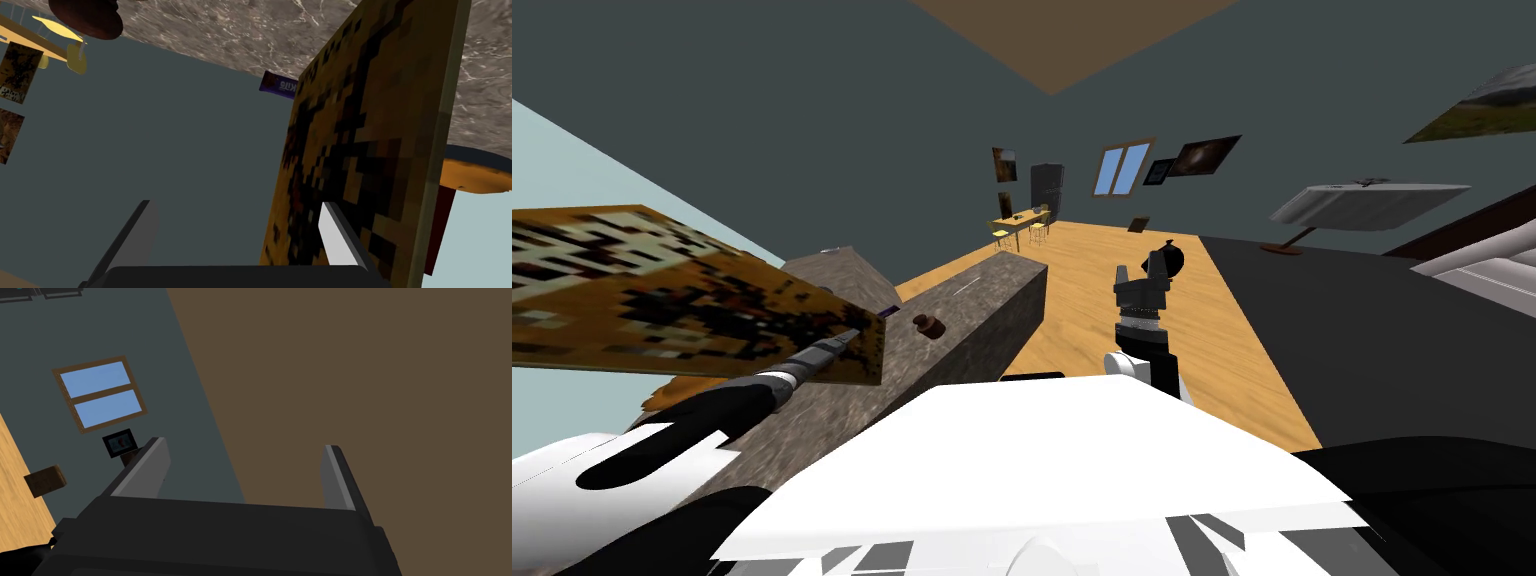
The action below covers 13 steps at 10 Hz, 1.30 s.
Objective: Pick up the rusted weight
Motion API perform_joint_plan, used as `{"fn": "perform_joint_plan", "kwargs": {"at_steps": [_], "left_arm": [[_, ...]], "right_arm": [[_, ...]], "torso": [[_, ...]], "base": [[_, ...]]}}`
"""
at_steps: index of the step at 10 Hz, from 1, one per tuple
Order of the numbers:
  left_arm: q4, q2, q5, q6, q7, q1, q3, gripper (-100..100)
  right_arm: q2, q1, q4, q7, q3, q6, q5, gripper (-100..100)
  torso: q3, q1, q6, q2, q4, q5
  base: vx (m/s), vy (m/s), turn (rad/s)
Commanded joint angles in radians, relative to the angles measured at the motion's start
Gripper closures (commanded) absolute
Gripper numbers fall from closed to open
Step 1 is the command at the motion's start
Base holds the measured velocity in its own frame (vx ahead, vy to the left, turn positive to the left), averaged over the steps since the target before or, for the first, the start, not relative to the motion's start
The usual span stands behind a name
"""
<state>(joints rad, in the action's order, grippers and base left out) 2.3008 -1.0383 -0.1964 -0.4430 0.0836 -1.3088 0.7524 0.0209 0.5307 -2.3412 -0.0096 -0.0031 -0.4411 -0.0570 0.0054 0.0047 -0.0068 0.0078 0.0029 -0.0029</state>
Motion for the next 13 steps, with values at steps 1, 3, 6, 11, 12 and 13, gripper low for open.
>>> {"fn": "perform_joint_plan", "kwargs": {"at_steps": [1,3,6,11,12,13], "left_arm": [[0.012,-0.050,-0.044,-0.017,0.022,-0.050,0.050,-100],[0.017,-0.092,-0.072,-0.025,0.035,-0.084,0.087,-100],[0.030,-0.191,-0.158,-0.049,0.078,-0.179,0.176,-100],[0.046,-0.328,-0.266,-0.076,0.136,-0.292,0.273,-100],[0.049,-0.362,-0.291,-0.082,0.150,-0.317,0.293,-100],[0.053,-0.389,-0.316,-0.088,0.164,-0.340,0.310,-100]], "right_arm": [[0.000,0.000,0.000,0.000,0.000,0.000,0.000,0],[0.000,0.000,0.000,0.000,0.000,0.000,0.000,0],[0.000,0.000,0.000,0.000,0.000,0.000,0.000,0],[0.000,0.000,0.000,0.000,0.000,0.000,0.000,0],[0.000,0.000,0.000,0.000,0.000,0.000,0.000,0],[0.000,0.000,0.000,0.000,0.000,0.000,0.000,0]], "torso": [[0.000,0.000,0.000,0.000,0.000,0.000],[0.000,0.001,0.000,0.001,0.000,0.000],[0.000,0.001,0.000,0.000,0.000,0.000],[0.000,0.003,0.000,-0.001,0.000,0.001],[0.000,0.004,0.000,0.000,0.000,0.001],[0.000,0.005,0.000,-0.001,0.000,0.001]], "base": [[-0.045,0.031,-0.079],[-0.050,0.038,-0.067],[-0.043,0.038,-0.105],[-0.039,0.060,-0.111],[-0.038,0.087,-0.181],[-0.017,0.092,-0.186]]}}
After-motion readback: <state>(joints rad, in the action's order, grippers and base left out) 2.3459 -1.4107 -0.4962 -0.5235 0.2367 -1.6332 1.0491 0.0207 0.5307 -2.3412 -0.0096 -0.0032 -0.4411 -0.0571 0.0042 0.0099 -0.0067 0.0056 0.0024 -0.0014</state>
